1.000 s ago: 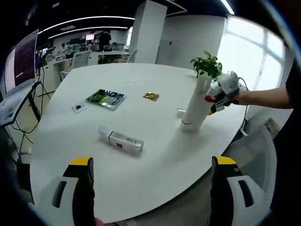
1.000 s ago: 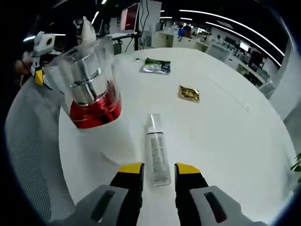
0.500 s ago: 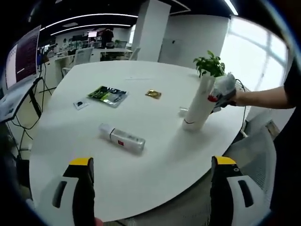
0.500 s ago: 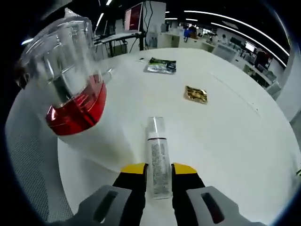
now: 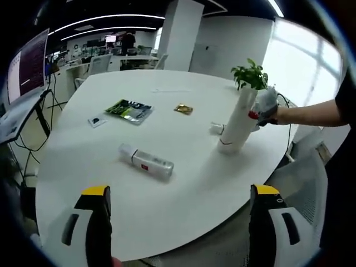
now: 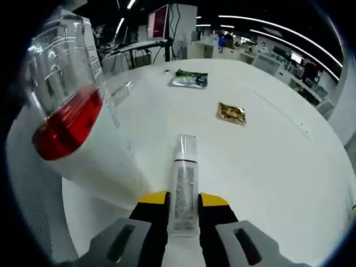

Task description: Arrange the skincare products in the storage area until every visible bottle or jar stands upright without overlapping.

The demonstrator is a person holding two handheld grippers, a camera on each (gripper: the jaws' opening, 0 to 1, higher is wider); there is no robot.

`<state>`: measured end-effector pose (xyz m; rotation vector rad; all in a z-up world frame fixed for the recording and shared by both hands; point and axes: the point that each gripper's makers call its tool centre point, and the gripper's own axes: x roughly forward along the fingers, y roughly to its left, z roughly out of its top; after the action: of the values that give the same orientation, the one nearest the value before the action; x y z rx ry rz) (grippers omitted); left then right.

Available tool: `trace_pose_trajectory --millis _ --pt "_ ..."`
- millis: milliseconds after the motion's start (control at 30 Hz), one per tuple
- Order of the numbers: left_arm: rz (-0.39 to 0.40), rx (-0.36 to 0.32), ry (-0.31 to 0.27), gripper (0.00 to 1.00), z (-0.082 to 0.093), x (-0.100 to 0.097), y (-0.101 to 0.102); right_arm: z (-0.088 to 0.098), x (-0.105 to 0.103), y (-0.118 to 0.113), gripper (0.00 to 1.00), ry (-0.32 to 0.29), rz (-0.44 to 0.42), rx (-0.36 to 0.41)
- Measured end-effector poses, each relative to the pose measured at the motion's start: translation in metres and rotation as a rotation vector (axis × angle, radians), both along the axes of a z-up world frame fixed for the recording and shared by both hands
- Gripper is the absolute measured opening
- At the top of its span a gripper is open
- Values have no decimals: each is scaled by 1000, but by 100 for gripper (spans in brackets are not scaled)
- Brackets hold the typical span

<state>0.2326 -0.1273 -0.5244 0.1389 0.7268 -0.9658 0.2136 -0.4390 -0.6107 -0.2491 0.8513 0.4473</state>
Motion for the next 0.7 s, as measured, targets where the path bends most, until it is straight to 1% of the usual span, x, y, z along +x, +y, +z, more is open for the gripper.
trace_pose_trajectory --millis 167,300,333,400,467,533,600,700 --pt "2 2 0 97 0 0 0 1 0 0 12 -3 -3 -6" --pt "1 4 -1 97 -1 1 1 0 2 0 11 -9 -36 23" --pt "1 5 -2 97 -1 1 1 -1 3 -2 11 -6 -60 35" --pt "1 6 -2 97 -1 1 1 -1 3 -2 11 -6 -126 104" --pt "1 5 -2 97 -1 0 0 0 6 -8 11 -1 -176 151" --pt "1 6 -5 97 0 0 0 -1 8 -13 11 3 -206 176" --pt "1 5 -7 97 0 1 0 -1 7 -15 11 2 -217 173" --pt "2 4 -9 97 0 1 0 3 5 -10 10 -10 -235 205"
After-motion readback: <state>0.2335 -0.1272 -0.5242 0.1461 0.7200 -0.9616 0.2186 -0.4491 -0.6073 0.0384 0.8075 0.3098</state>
